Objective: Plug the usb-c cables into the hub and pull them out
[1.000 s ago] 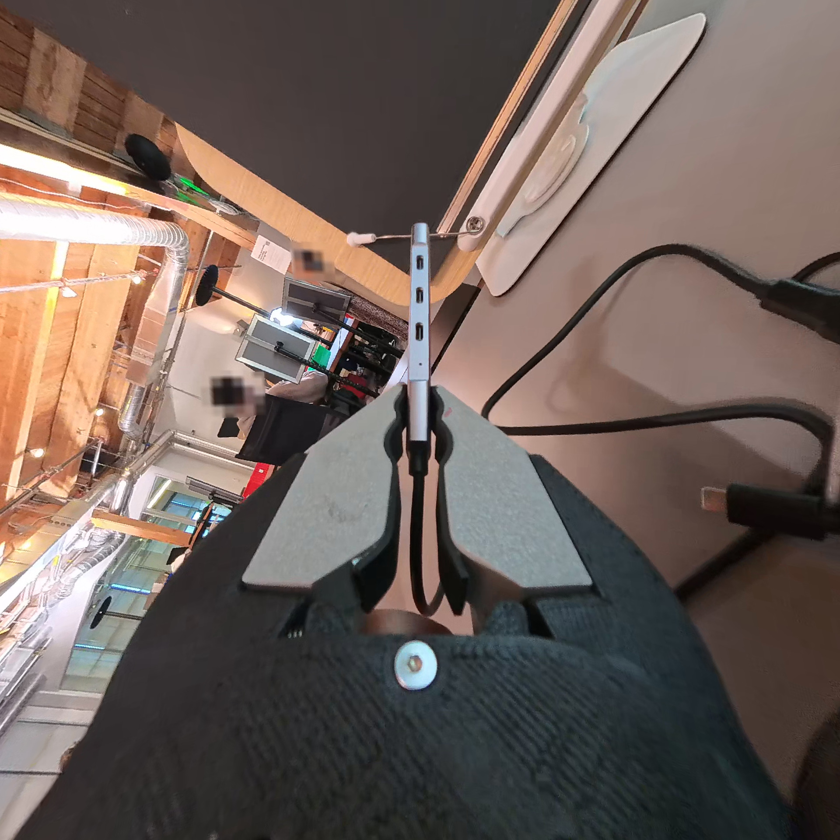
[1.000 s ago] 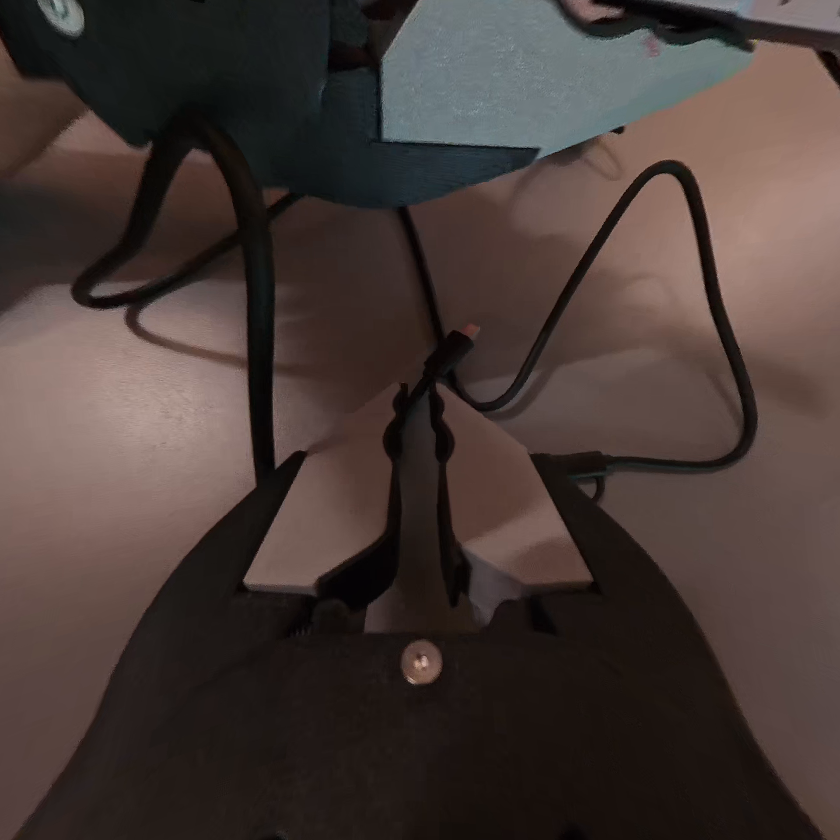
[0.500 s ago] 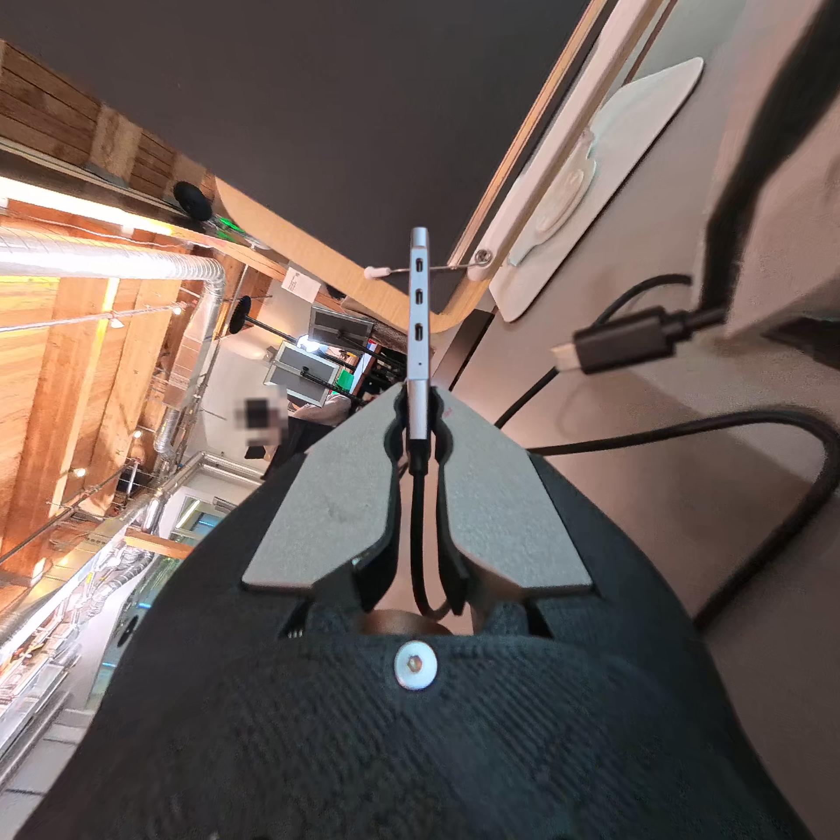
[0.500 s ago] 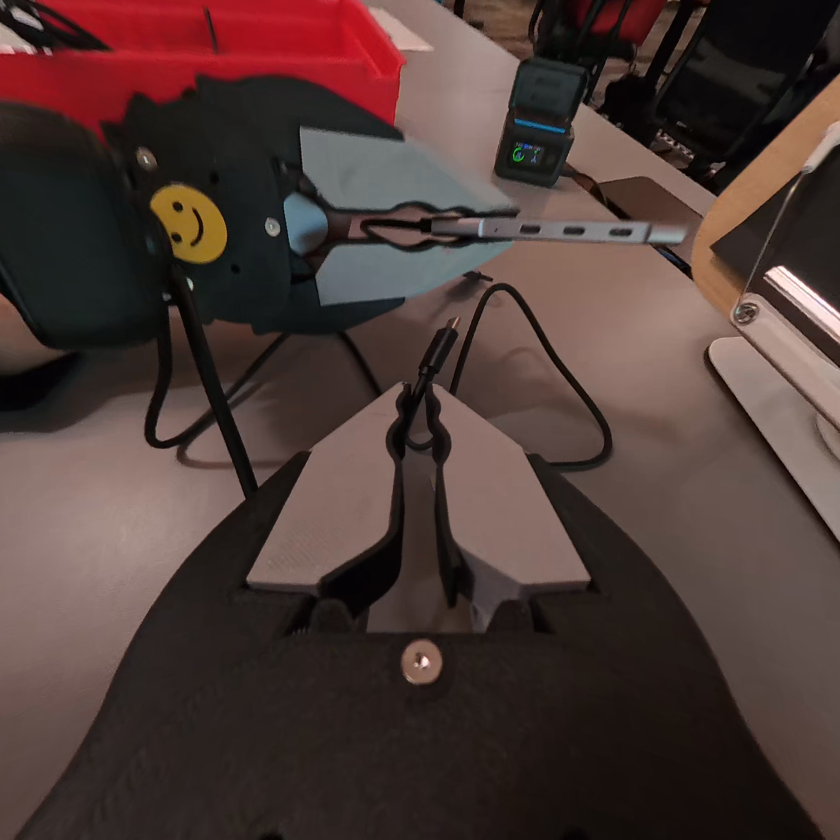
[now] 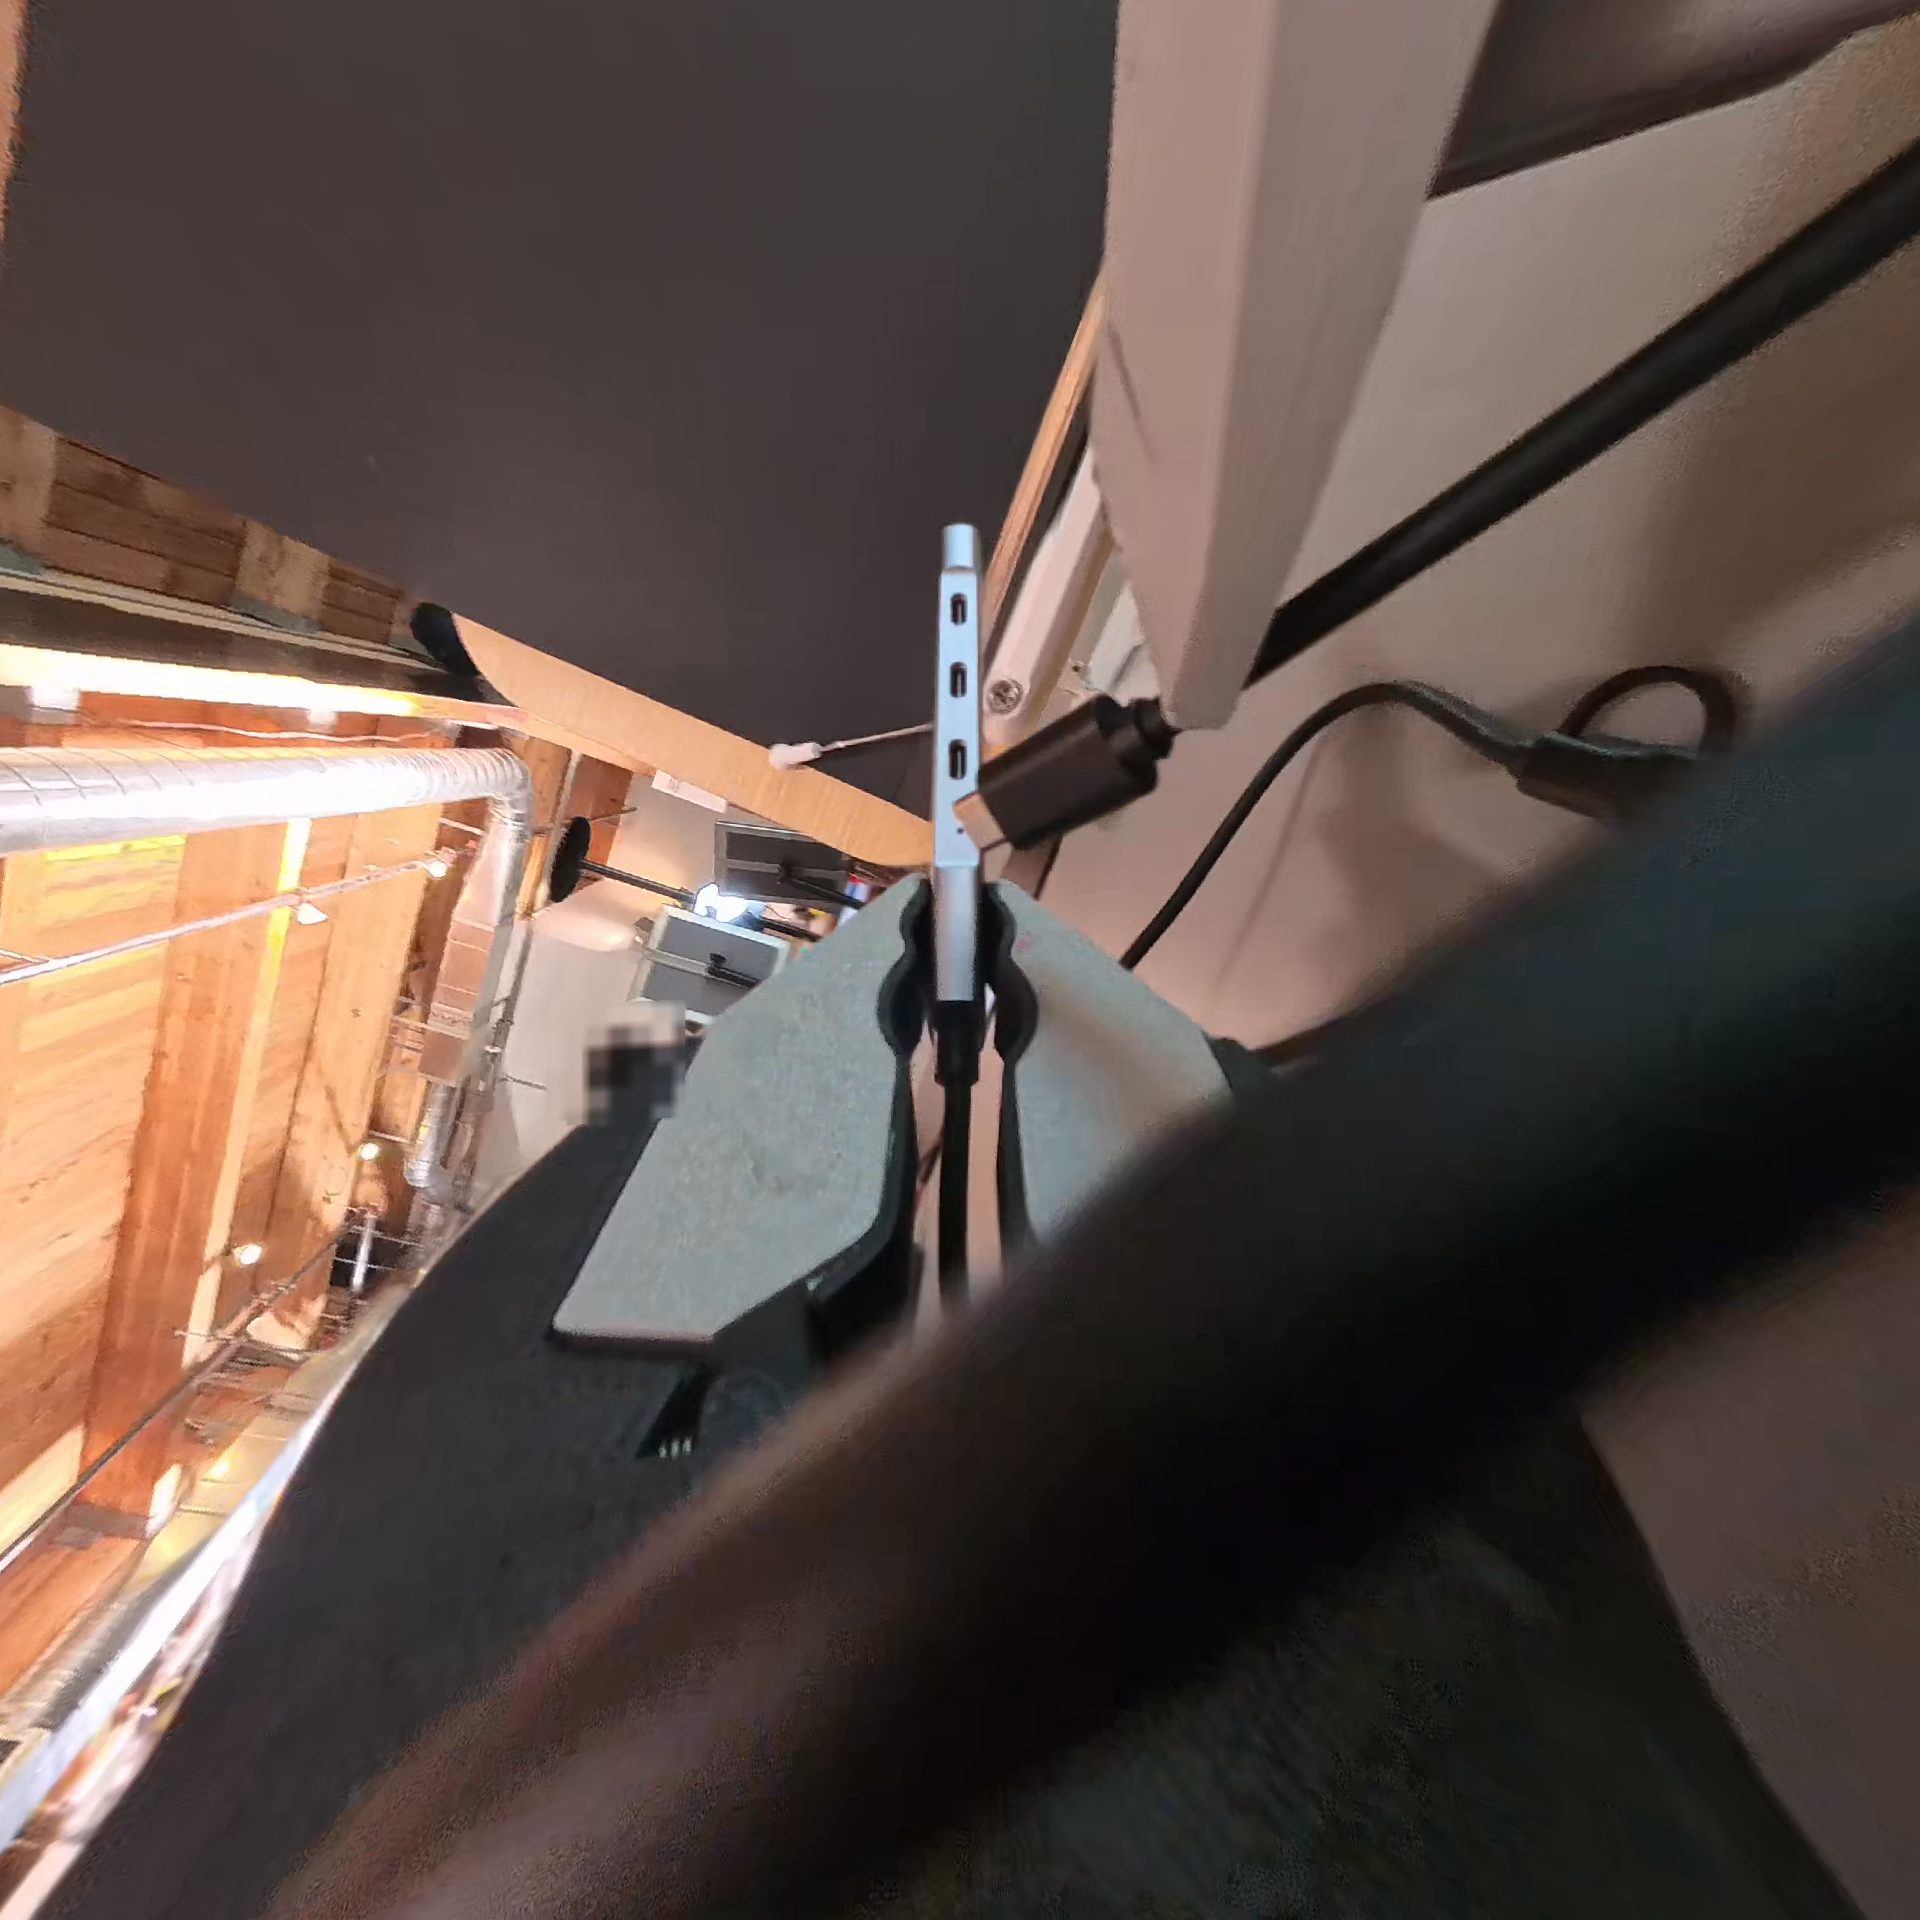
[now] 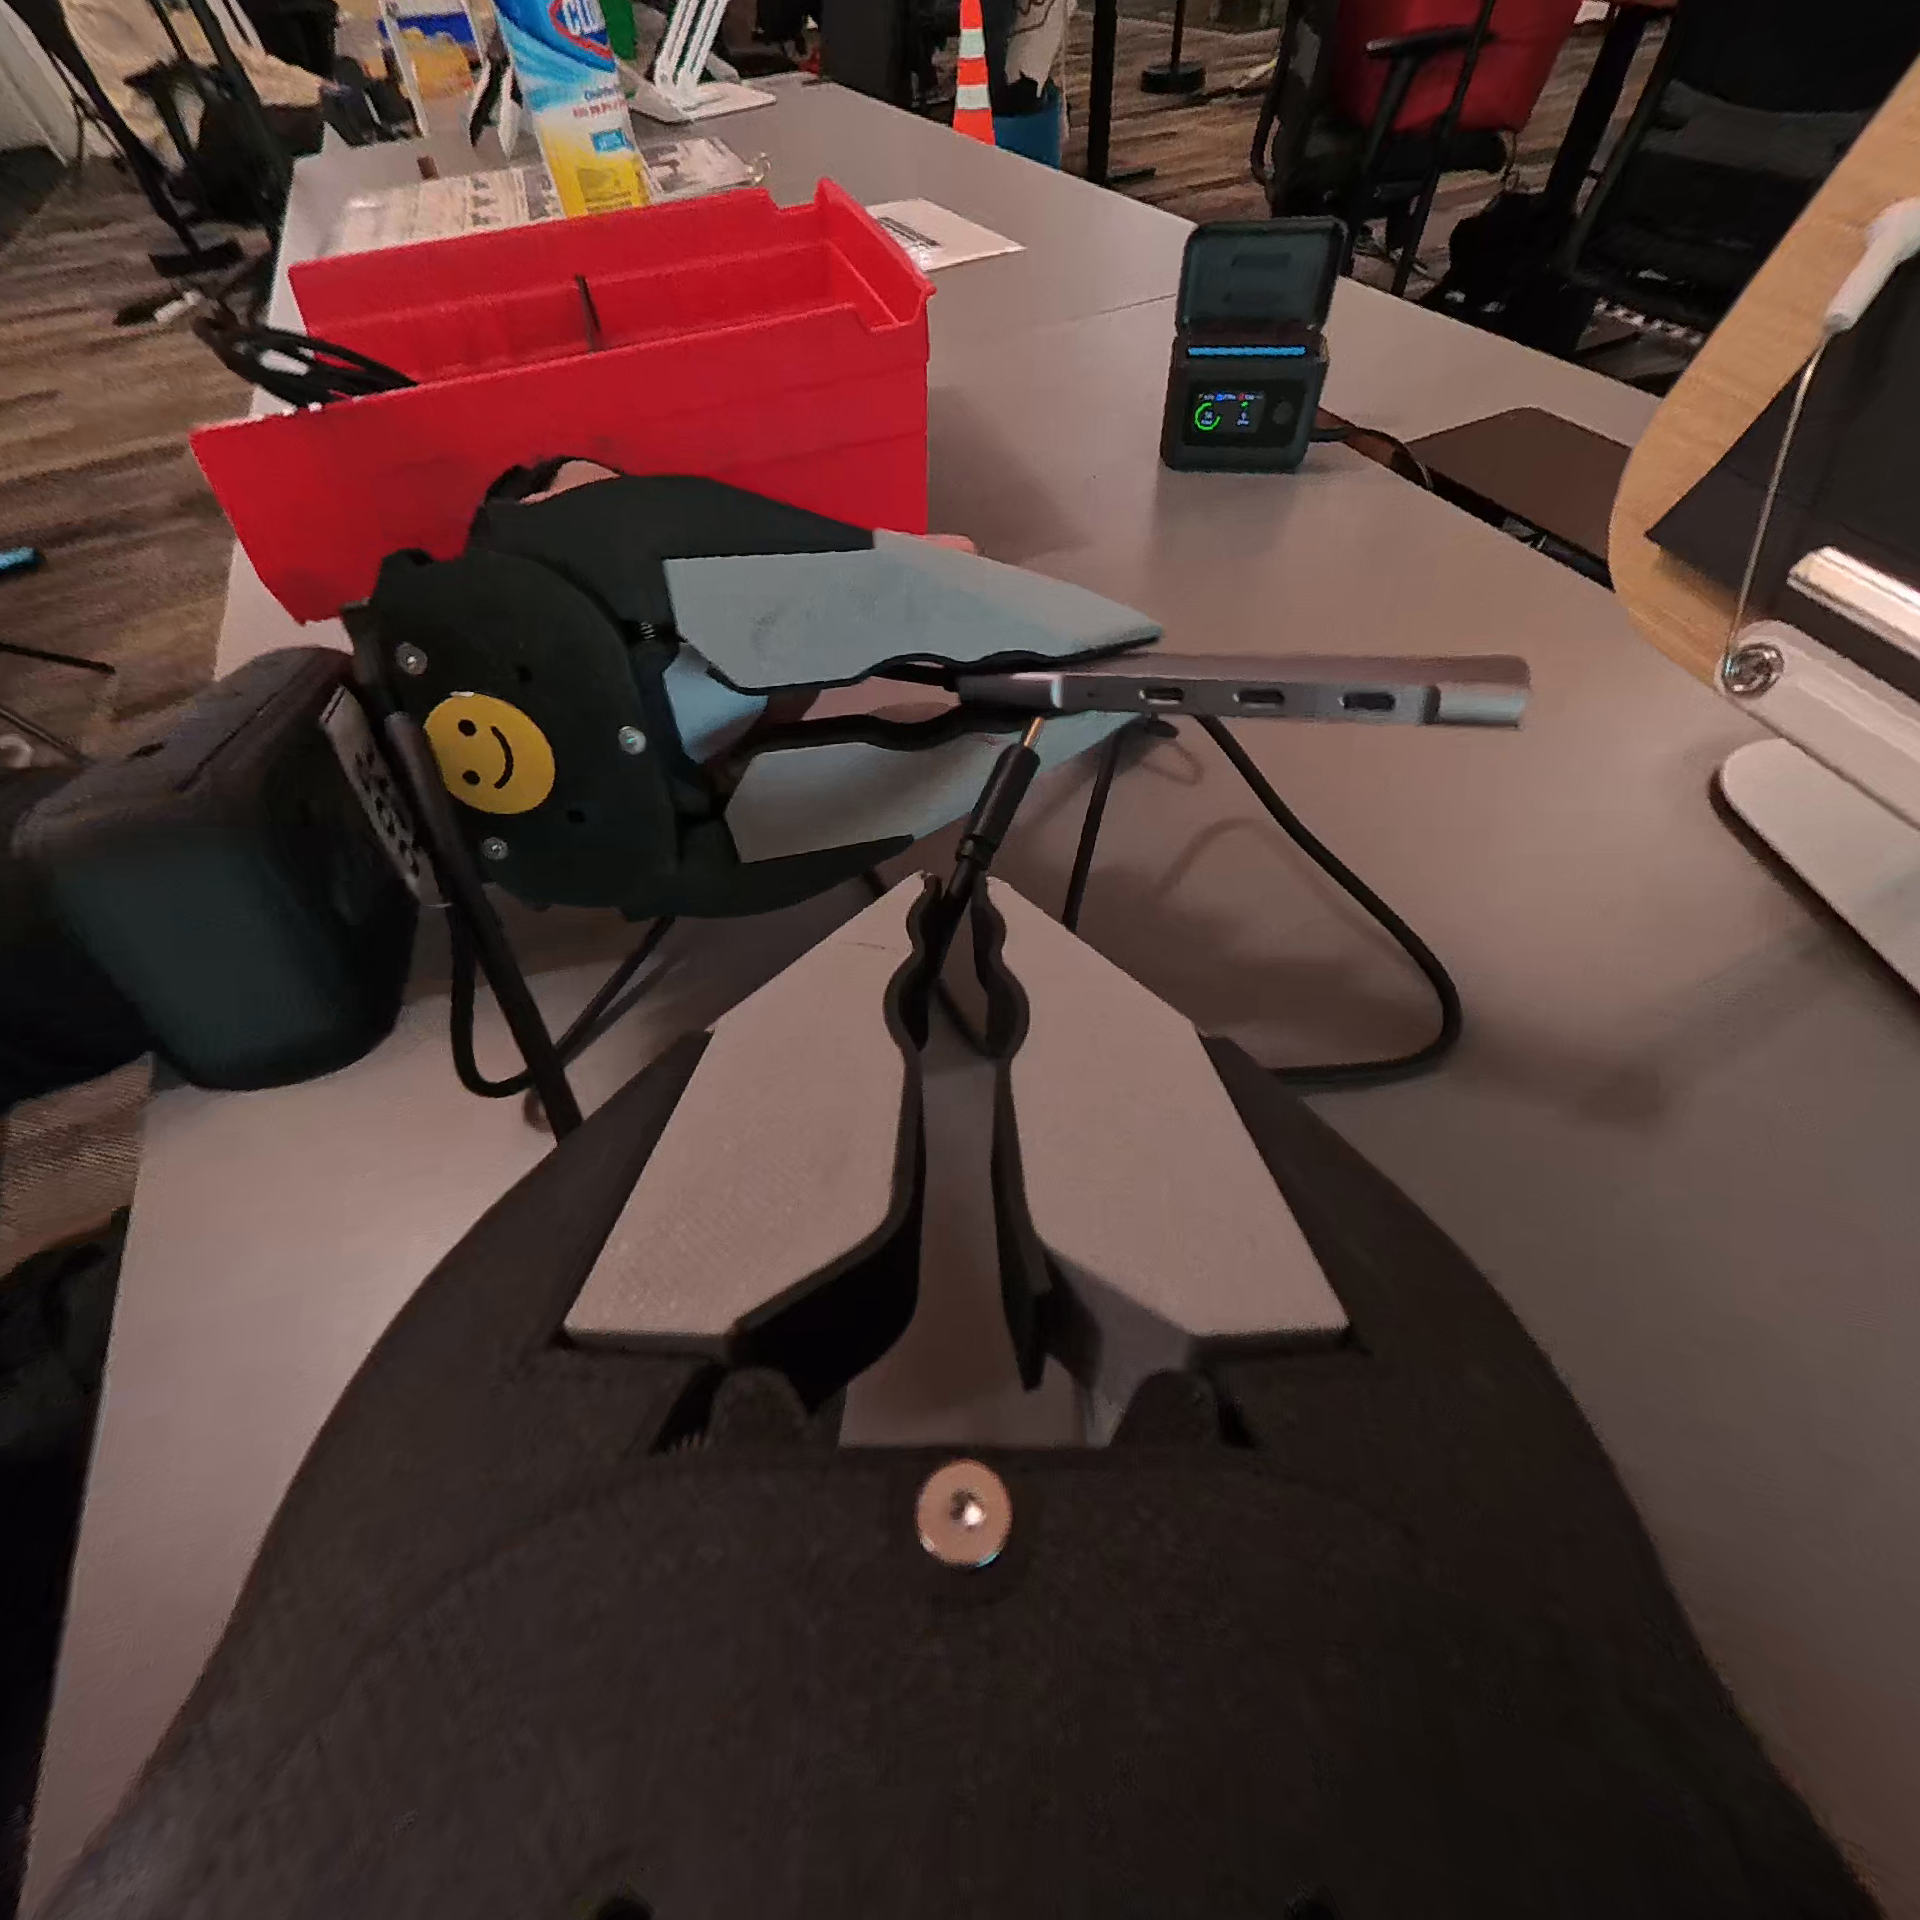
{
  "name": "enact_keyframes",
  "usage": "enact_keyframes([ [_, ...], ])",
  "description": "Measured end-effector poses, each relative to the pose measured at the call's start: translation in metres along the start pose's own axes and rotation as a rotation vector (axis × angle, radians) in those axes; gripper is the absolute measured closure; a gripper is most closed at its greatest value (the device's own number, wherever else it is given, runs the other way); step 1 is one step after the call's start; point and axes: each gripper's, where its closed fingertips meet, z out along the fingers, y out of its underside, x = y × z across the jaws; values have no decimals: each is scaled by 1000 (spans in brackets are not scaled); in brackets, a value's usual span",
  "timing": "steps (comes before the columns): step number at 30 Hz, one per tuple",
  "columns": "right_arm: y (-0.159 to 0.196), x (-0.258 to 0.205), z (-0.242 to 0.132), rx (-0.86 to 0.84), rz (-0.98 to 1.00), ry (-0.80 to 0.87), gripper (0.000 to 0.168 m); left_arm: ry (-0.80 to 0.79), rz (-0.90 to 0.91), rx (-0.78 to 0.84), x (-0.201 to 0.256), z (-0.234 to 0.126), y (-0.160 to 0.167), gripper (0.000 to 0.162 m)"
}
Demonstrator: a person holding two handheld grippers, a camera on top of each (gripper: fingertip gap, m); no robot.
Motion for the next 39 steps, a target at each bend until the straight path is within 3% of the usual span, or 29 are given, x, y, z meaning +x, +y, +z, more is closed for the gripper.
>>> enact_keyframes([
  [11, -17, 5, -18, 133, 322, -202, 165, -151, 124, 113, -19, -11, -18, 156],
  [15, -7, 15, -16, 90, 353, -171, 168, -143, 115, 106, -17, -10, -16, 156],
  [21, 42, 13, 3, -211, 233, -99, 168, -149, 57, 102, -26, -13, -11, 156],
  [26, 66, 19, 10, -333, 138, -9, 168, 45, 56, 158, 1, -19, -16, 156],
  [29, 65, 31, 4, -335, 95, 53, 159, 179, 59, 120, 21, -21, -5, 156],
  [35, 33, 43, -12, -204, -42, 141, 138, 258, 42, 147, 33, -26, -10, 156],
  [39, 22, 47, -19, -184, -256, 236, 138, 333, 2, 166, 41, -31, -12, 155],
])
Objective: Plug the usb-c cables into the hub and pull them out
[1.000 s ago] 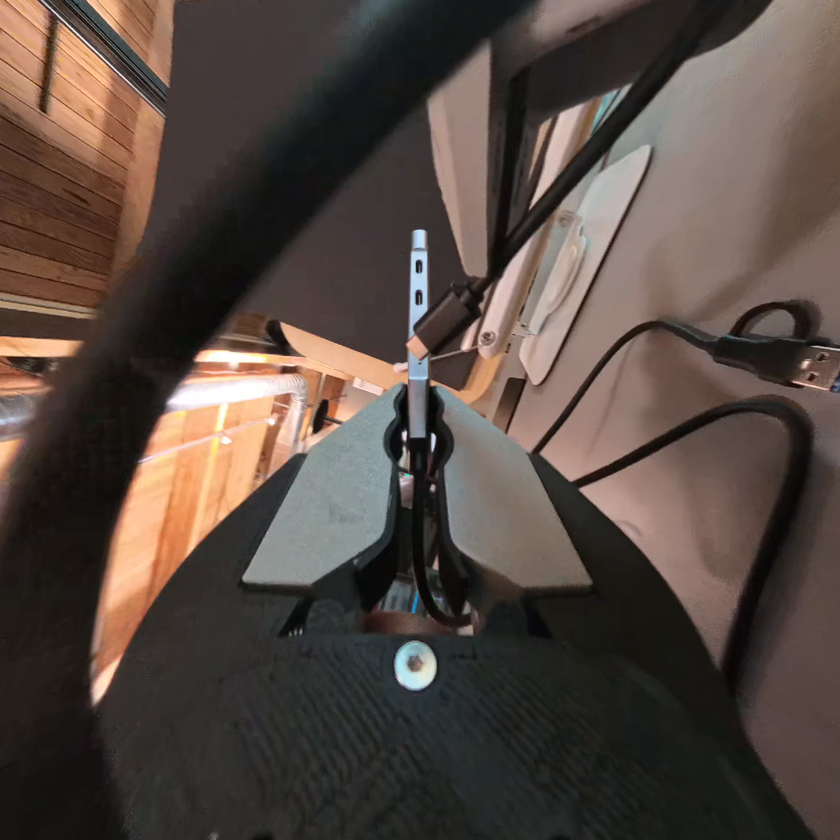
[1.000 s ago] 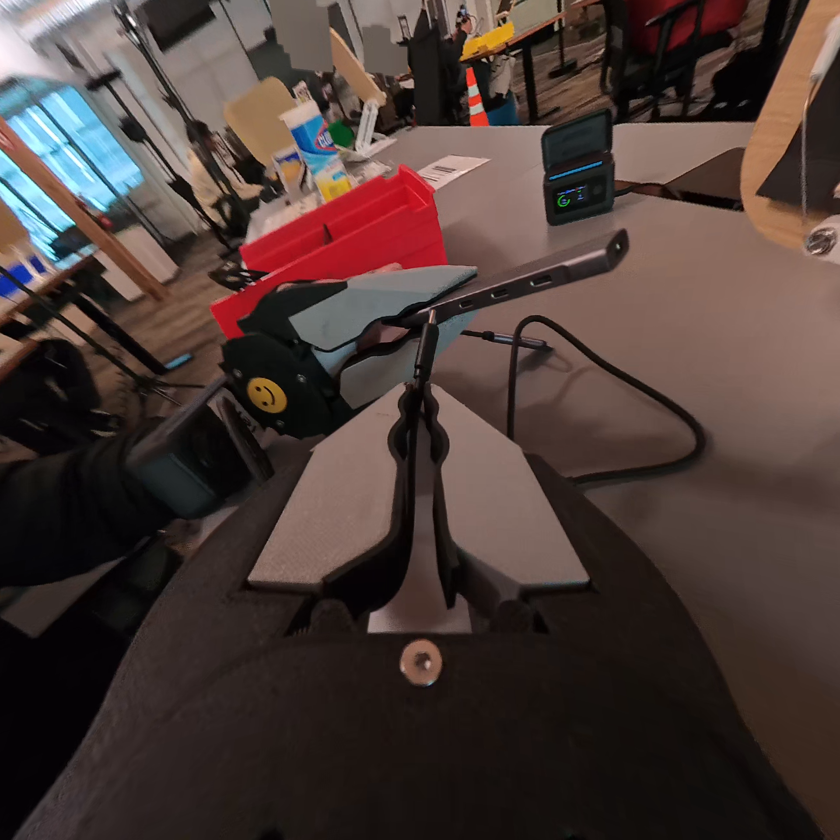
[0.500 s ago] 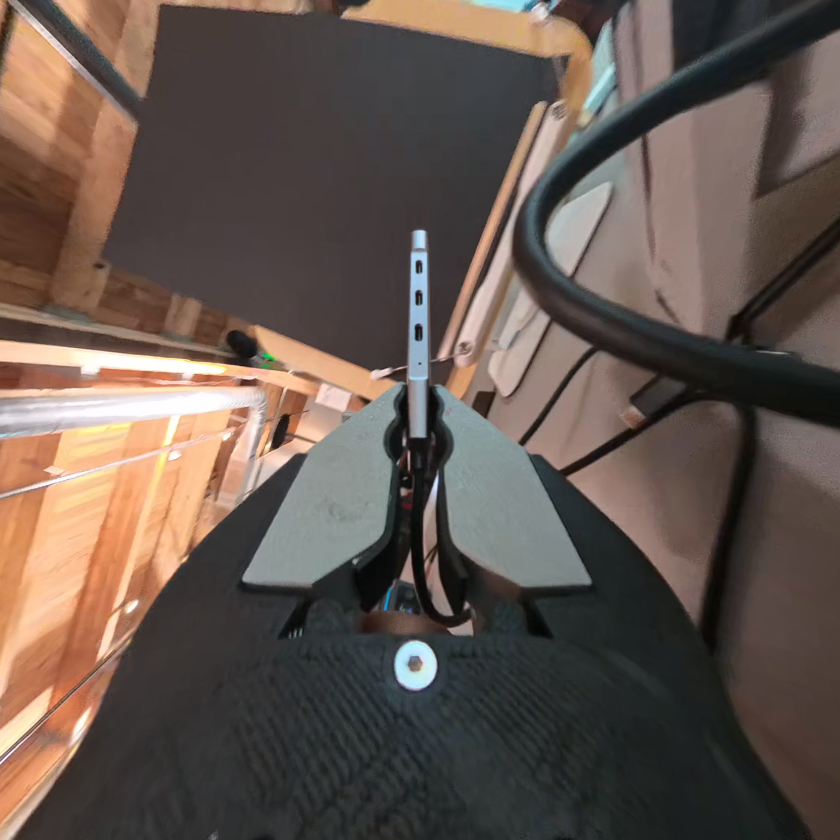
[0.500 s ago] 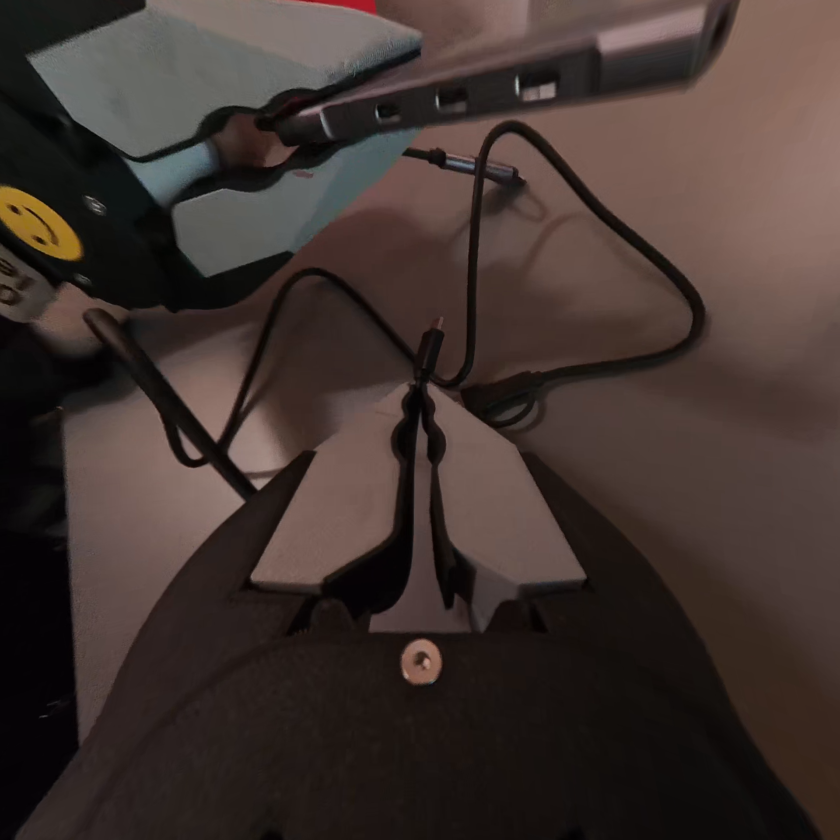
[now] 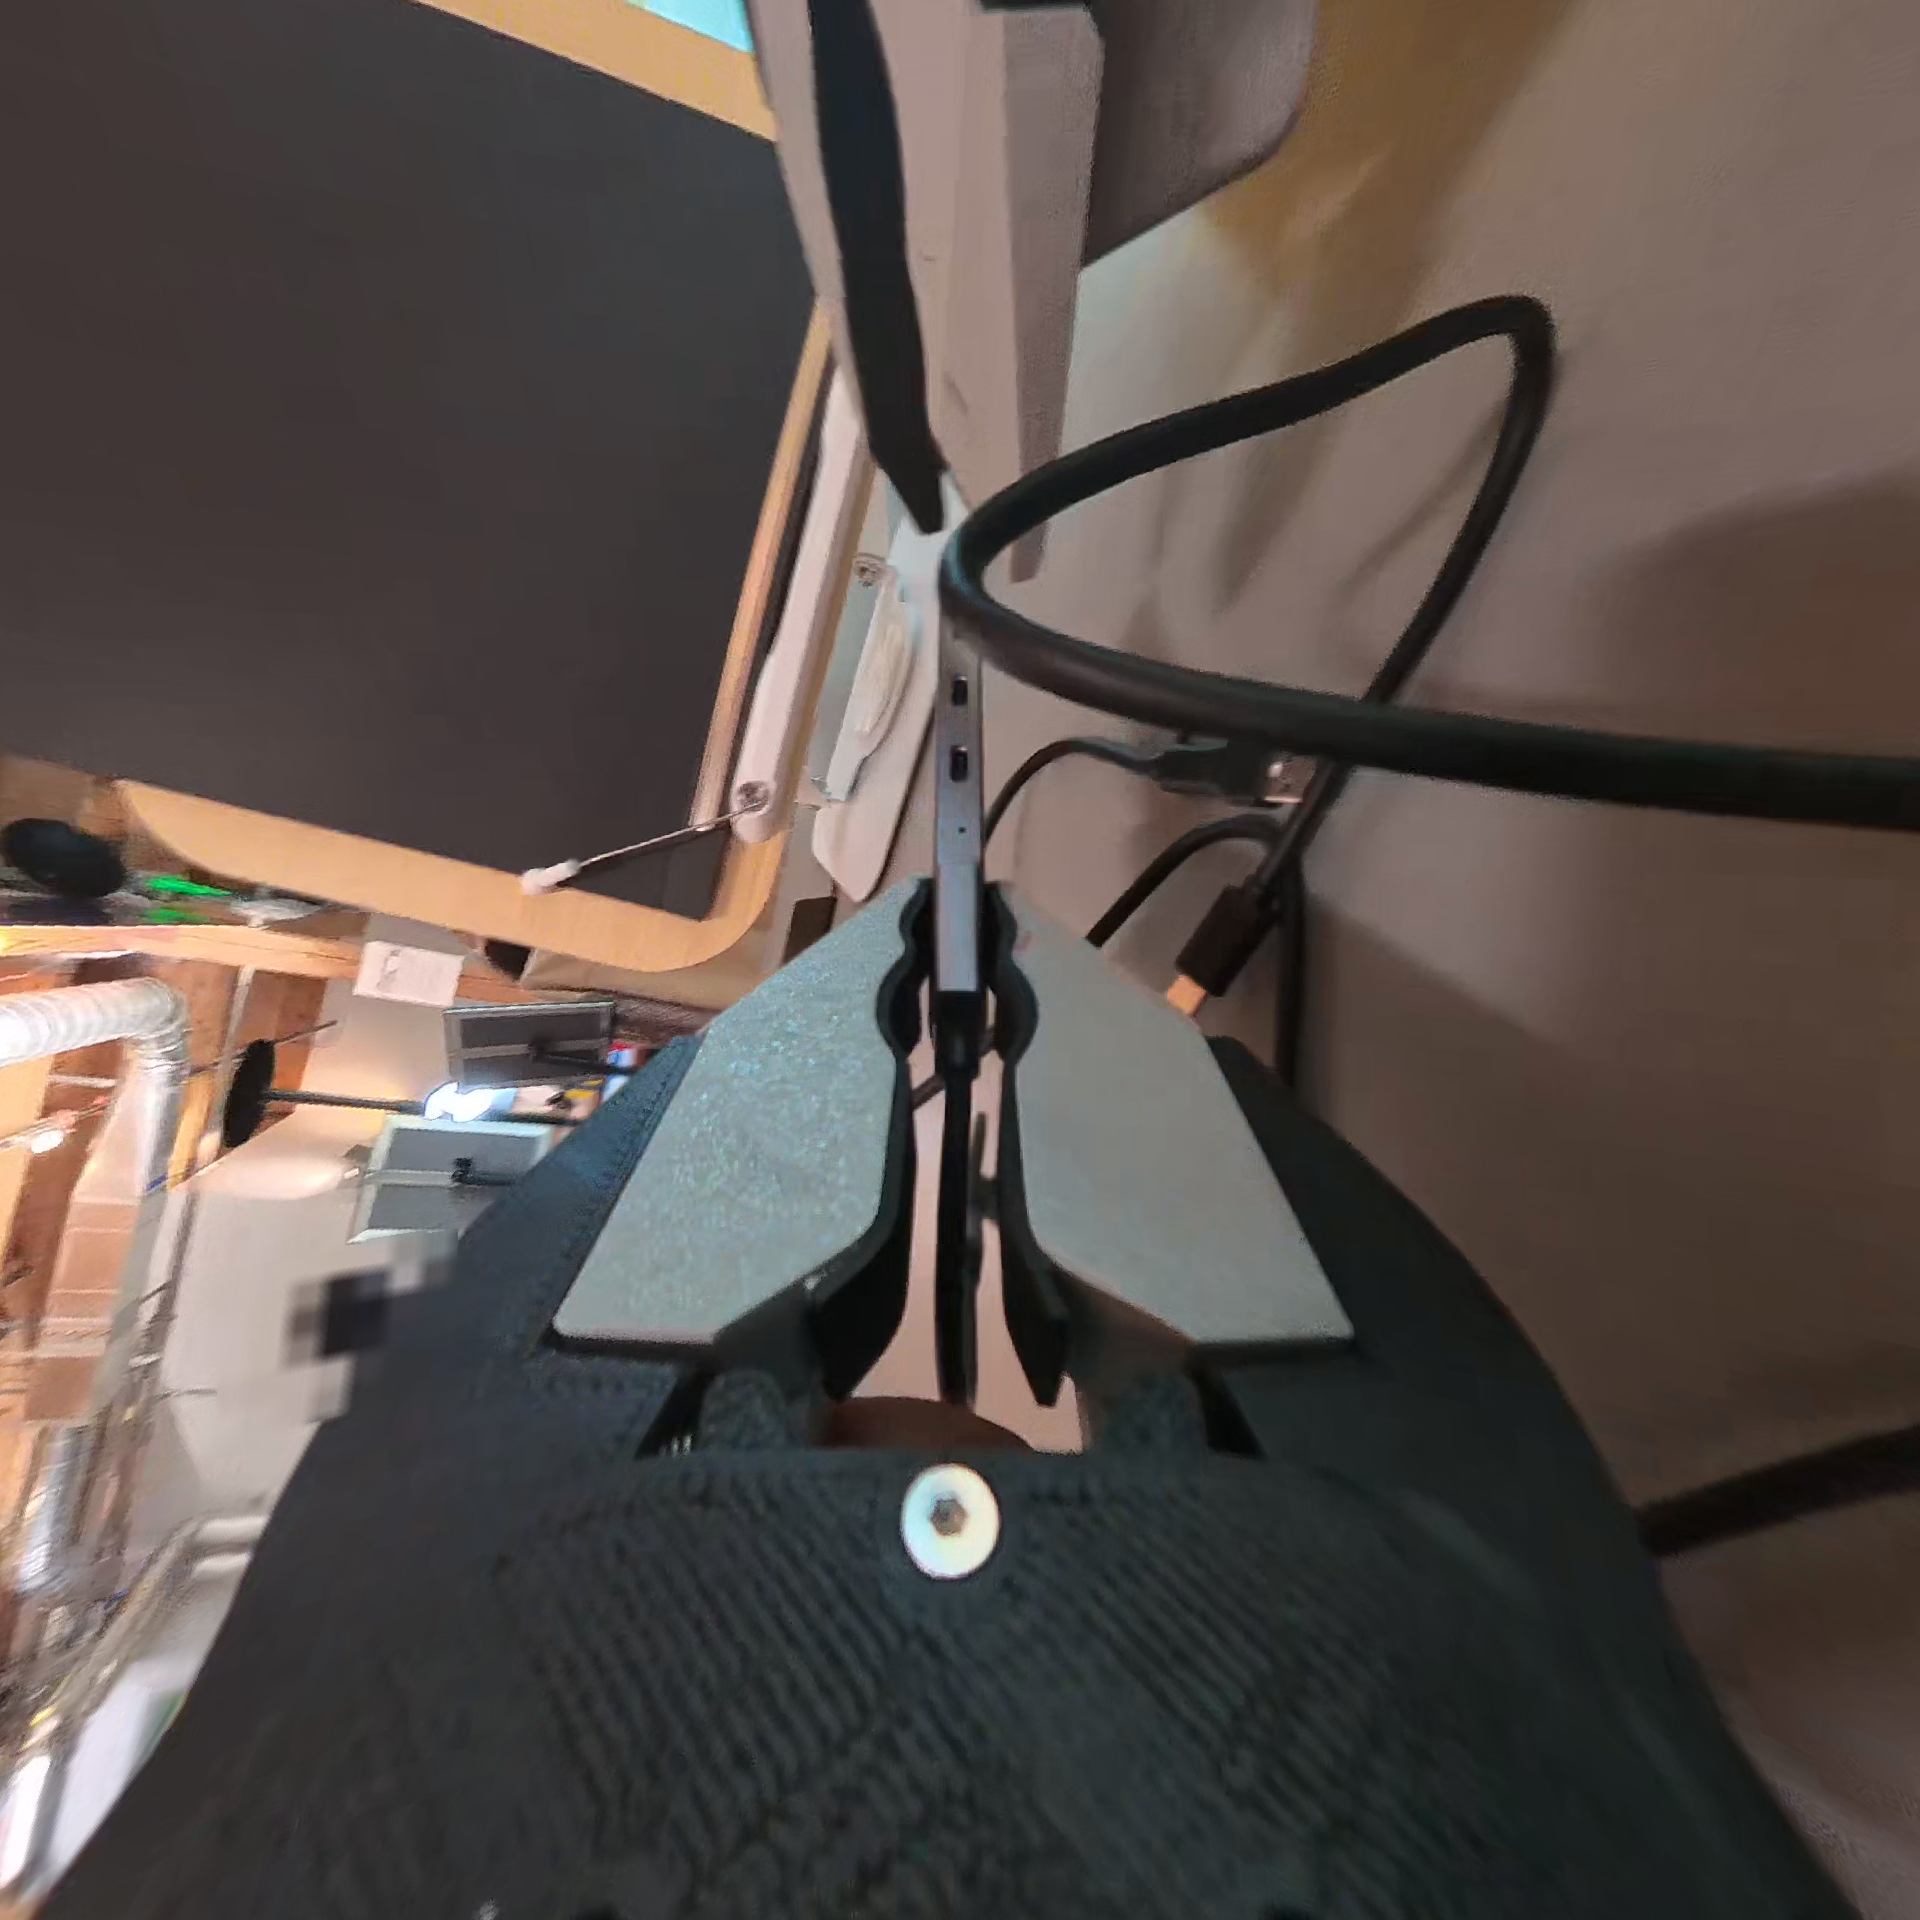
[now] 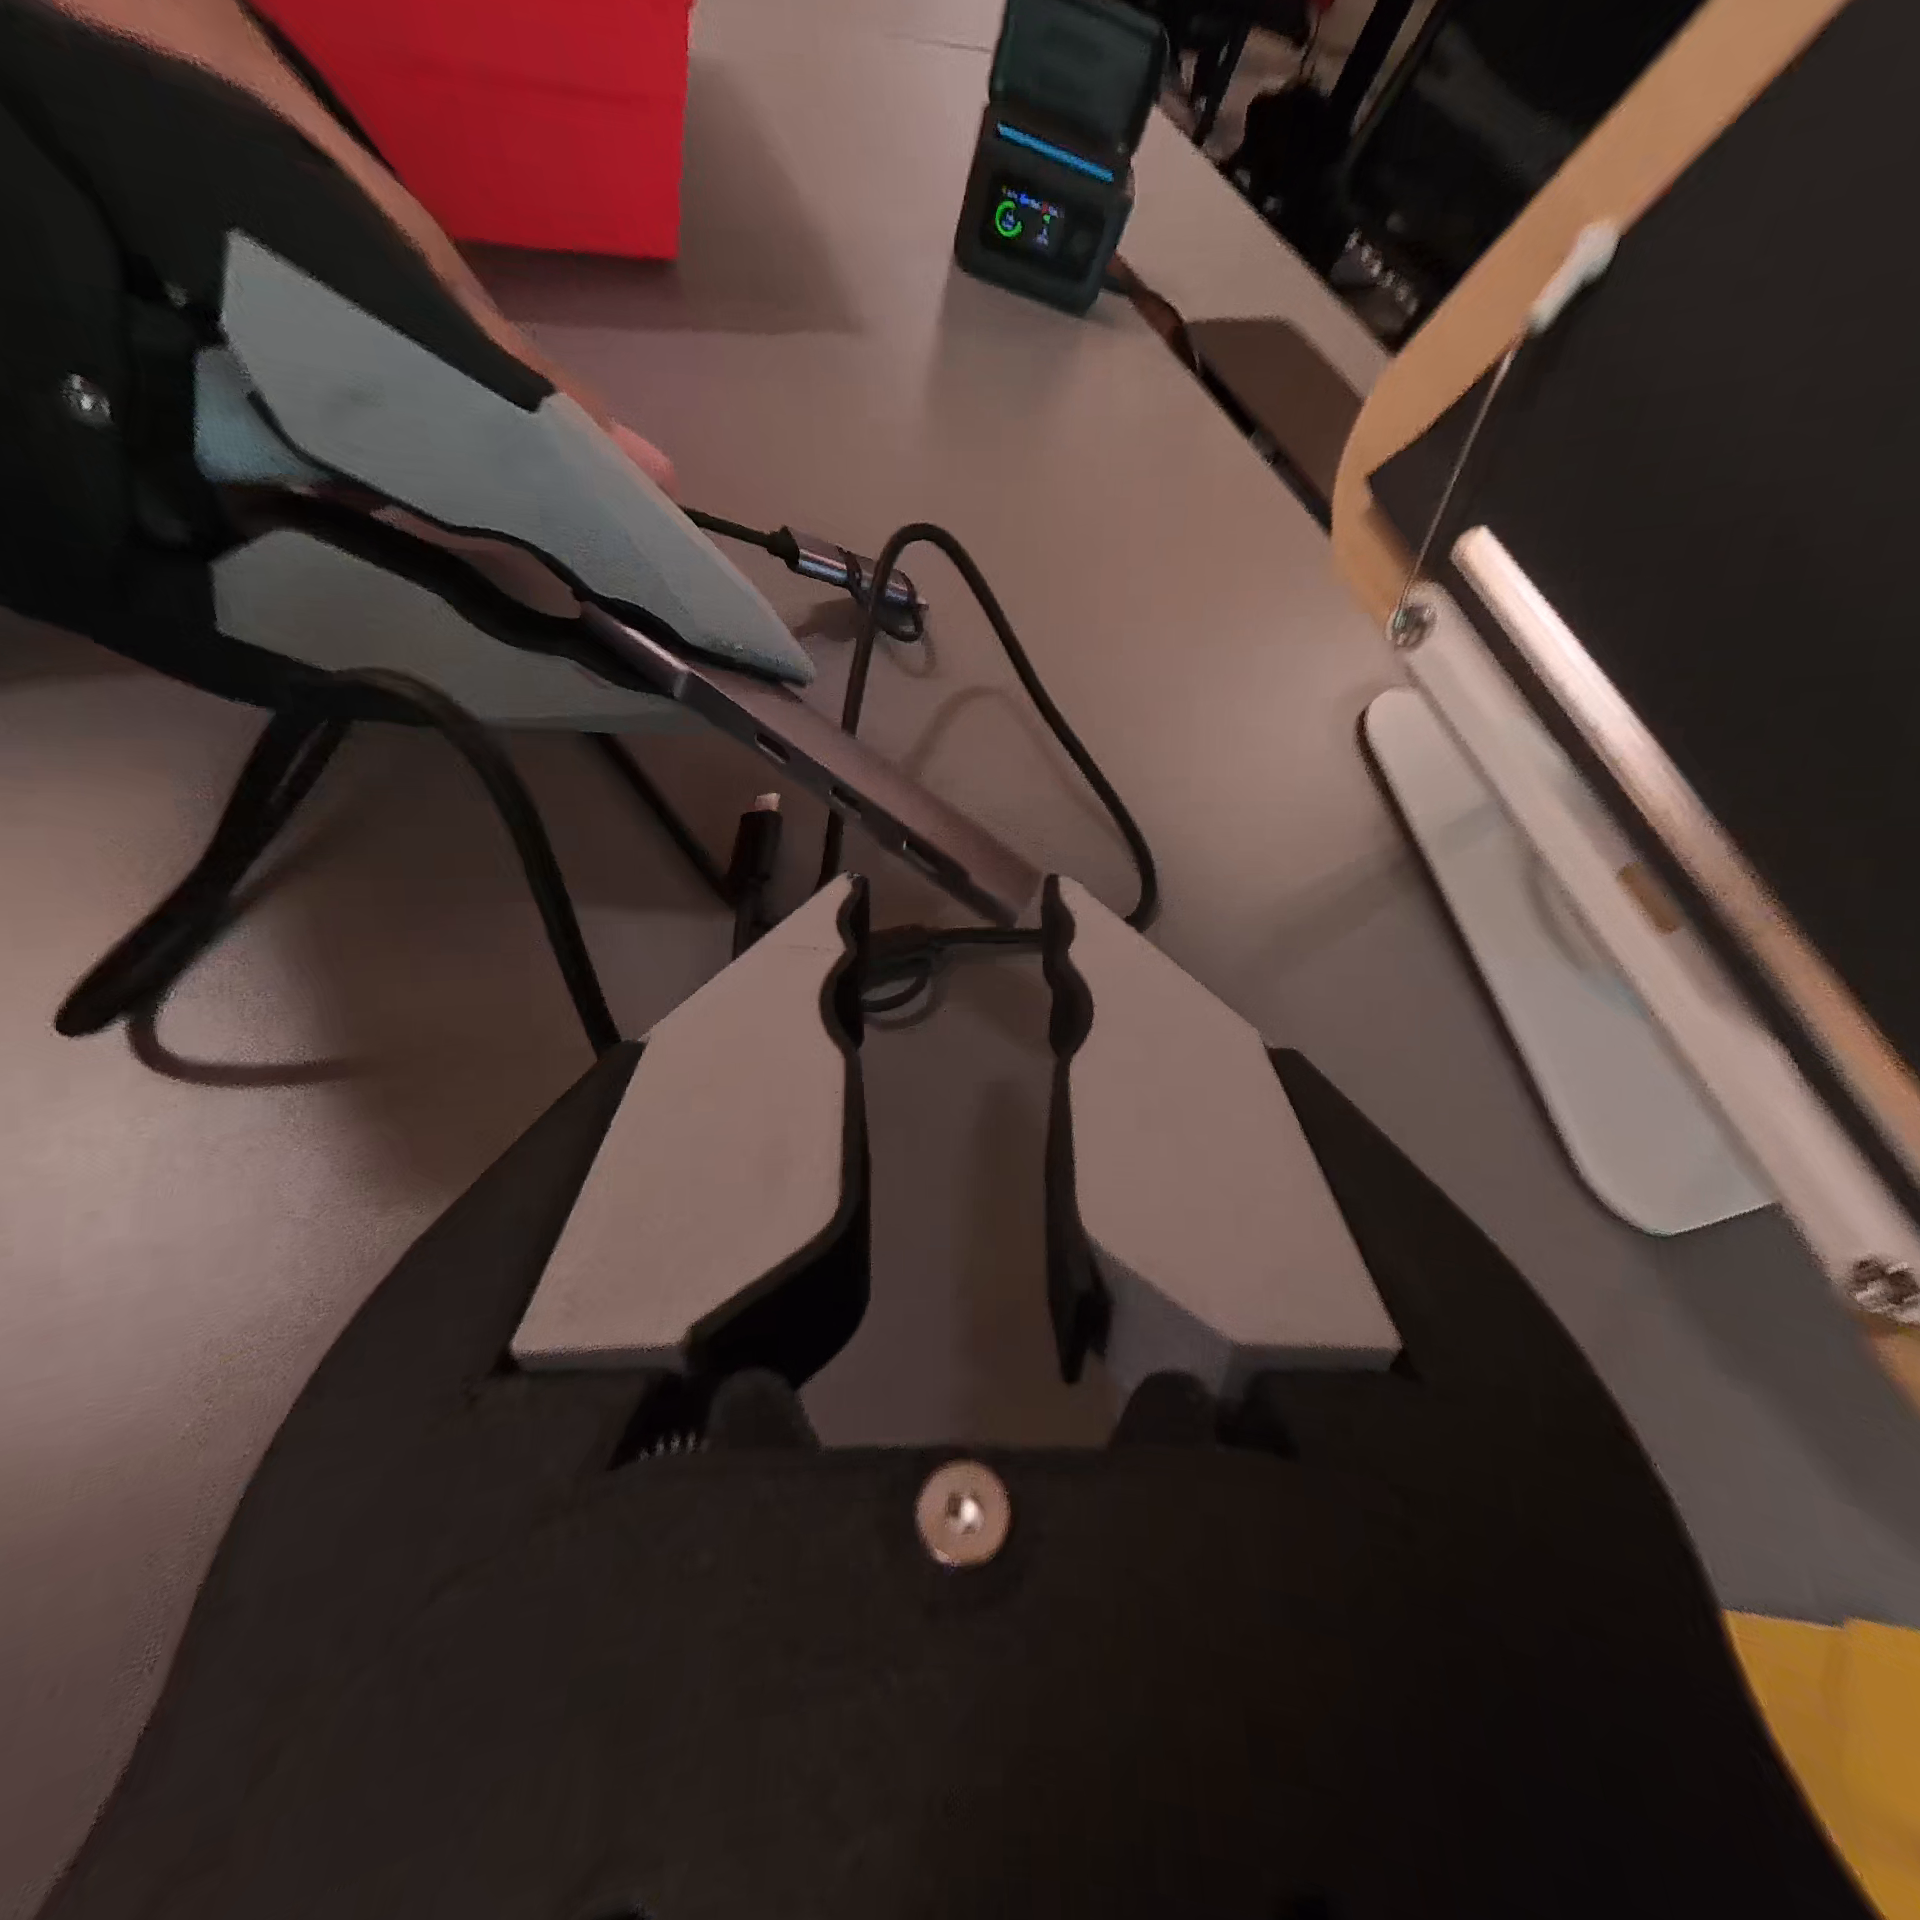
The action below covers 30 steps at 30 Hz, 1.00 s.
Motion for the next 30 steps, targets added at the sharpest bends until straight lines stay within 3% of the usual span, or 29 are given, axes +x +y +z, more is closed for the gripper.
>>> enact_keyframes([
  [8, 4, -31, 4, -26, -246, -55, 139, 108, -64, 78, 16, -4, -19, 156],
  [12, 7, -31, 6, -38, -292, -37, 150, 156, -122, 144, 19, -10, -32, 156],
  [23, 1, -40, 2, 21, -469, -22, 158, 111, -65, 150, 17, -7, -40, 151],
  [30, -6, -40, -5, 71, -446, -46, 159, 59, -43, 193, 5, -10, -46, 147],
])
